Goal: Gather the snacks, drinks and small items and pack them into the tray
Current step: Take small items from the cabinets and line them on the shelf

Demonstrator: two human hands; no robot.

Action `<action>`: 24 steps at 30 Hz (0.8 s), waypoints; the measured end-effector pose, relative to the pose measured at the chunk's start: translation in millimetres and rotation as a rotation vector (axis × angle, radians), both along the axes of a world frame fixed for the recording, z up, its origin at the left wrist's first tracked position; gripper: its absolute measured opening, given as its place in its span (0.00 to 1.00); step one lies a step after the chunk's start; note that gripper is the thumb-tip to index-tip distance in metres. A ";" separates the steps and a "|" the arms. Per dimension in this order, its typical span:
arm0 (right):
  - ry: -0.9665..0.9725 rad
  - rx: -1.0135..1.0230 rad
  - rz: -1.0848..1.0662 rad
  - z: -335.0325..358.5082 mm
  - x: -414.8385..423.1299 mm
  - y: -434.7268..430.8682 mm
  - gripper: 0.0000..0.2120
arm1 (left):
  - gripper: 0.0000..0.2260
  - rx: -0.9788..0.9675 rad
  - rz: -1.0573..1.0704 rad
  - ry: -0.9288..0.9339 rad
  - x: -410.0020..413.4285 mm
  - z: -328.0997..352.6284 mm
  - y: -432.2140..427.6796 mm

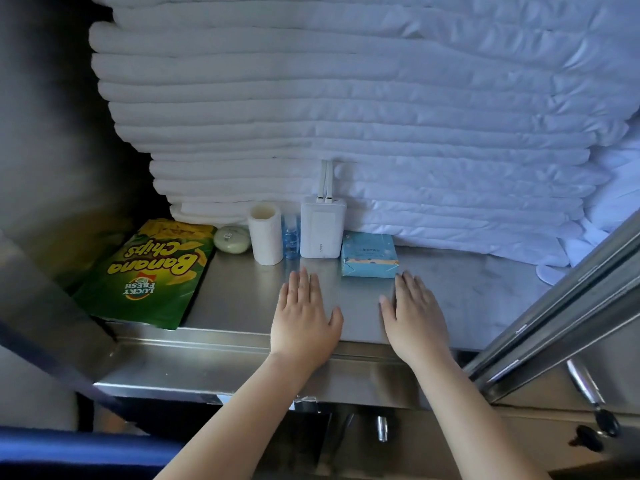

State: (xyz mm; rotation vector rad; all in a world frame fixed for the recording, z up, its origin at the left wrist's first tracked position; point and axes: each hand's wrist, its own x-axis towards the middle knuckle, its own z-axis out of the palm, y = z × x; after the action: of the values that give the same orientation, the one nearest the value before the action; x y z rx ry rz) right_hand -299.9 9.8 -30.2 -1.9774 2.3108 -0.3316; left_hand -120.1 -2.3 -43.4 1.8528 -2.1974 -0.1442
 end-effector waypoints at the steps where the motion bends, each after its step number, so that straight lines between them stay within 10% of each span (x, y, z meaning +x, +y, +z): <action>1: 0.020 0.024 -0.001 -1.2 -0.2 1.7 0.28 | 0.32 0.009 0.004 -0.046 1.9 -1.6 3.1; 16: 0.030 0.064 0.289 43.6 -9.5 90.2 0.21 | 0.29 0.104 0.009 -0.185 -14.9 31.3 81.4; 24: -0.025 -0.382 0.344 160.6 -94.1 227.2 0.19 | 0.32 -0.251 -0.317 0.073 -87.6 155.3 192.7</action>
State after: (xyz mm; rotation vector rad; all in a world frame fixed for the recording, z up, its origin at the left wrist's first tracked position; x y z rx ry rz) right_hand -394.0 237.0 130.3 -2.4713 1.9501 -0.8082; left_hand -207.7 190.5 111.9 1.3422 -2.3219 0.0048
